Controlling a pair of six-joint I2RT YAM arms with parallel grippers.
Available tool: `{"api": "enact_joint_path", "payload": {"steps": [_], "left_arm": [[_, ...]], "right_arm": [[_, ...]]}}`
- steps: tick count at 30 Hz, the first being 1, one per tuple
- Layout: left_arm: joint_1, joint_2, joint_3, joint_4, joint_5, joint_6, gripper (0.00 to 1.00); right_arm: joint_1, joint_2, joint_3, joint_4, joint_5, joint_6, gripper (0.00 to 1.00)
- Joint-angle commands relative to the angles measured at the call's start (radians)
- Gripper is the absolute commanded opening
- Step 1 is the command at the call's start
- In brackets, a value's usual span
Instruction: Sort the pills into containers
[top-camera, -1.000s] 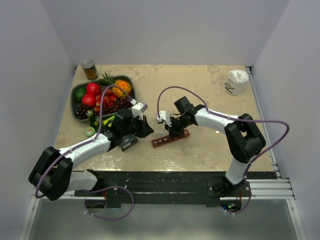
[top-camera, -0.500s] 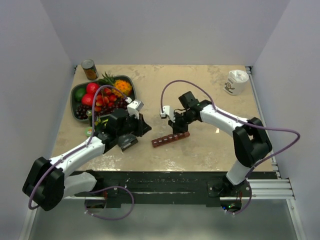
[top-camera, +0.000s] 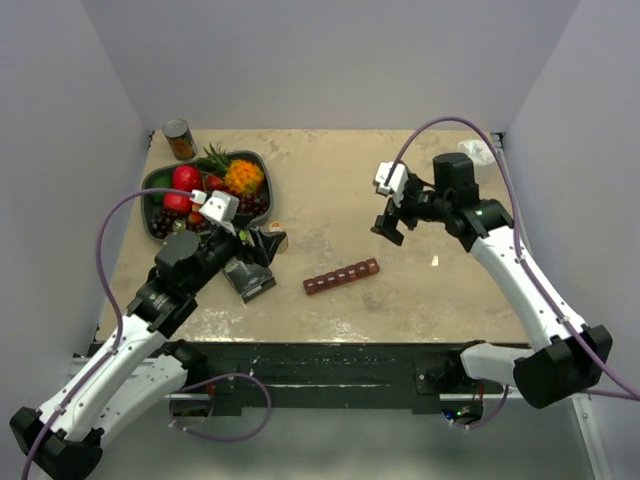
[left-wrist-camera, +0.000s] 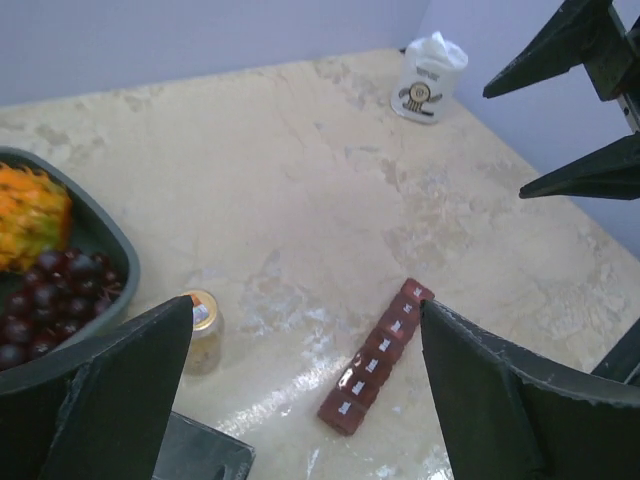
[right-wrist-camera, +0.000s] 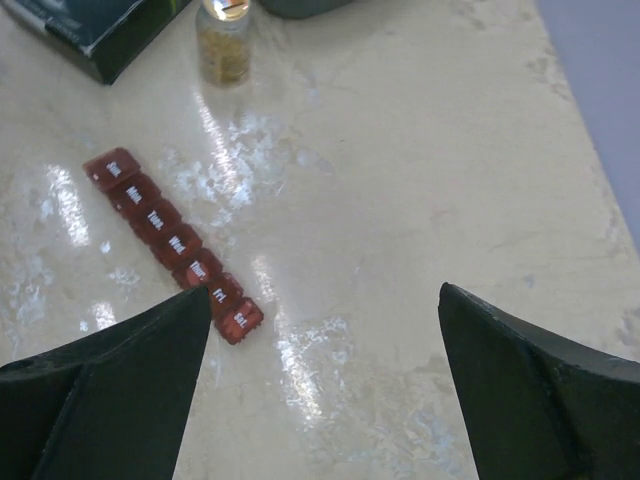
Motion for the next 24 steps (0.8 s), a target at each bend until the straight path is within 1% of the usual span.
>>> {"api": "enact_joint_path", "payload": {"steps": [1, 2, 5, 7, 8, 10, 11, 13, 15, 24], "left_arm": [[0.007, -0.074, 0.095, -0.084, -0.087, 0.107, 0.99], [0.007, -0.082, 0.106, -0.108, -0.088, 0.116, 0.99], [0.007, -0.101, 0.144, -0.146, -0.13, 0.139, 0.99], [0.007, -0.102, 0.164, -0.159, -0.137, 0.152, 0.99], [0.008, -0.102, 0.169, -0.168, -0.141, 0.153, 0.99], [0.007, -0.102, 0.175, -0.173, -0.144, 0.155, 0.99], [0.008, -0.102, 0.176, -0.173, -0.144, 0.156, 0.99], [0.007, -0.104, 0.172, -0.17, -0.141, 0.155, 0.99], [0.007, -0.102, 0.166, -0.165, -0.138, 0.156, 0.99], [0.007, -0.099, 0.144, -0.157, -0.109, 0.182, 0.99]], "right_arm": [[-0.068, -0.068, 0.01, 0.105, -0.027, 0.142, 0.99], [-0.103, -0.07, 0.018, 0.115, -0.03, 0.219, 0.99], [-0.177, -0.074, 0.065, 0.149, -0.055, 0.369, 0.99], [-0.199, -0.093, 0.1, 0.181, -0.054, 0.434, 0.99], [-0.199, -0.102, 0.108, 0.198, 0.003, 0.509, 0.99], [-0.199, -0.12, 0.143, 0.232, 0.098, 0.603, 0.99], [-0.199, -0.124, 0.156, 0.238, 0.202, 0.688, 0.99], [-0.2, -0.128, 0.185, 0.238, 0.276, 0.706, 0.99], [-0.21, -0.137, 0.188, 0.244, 0.315, 0.707, 0.99], [-0.231, -0.166, 0.124, 0.26, 0.253, 0.663, 0.99]]}}
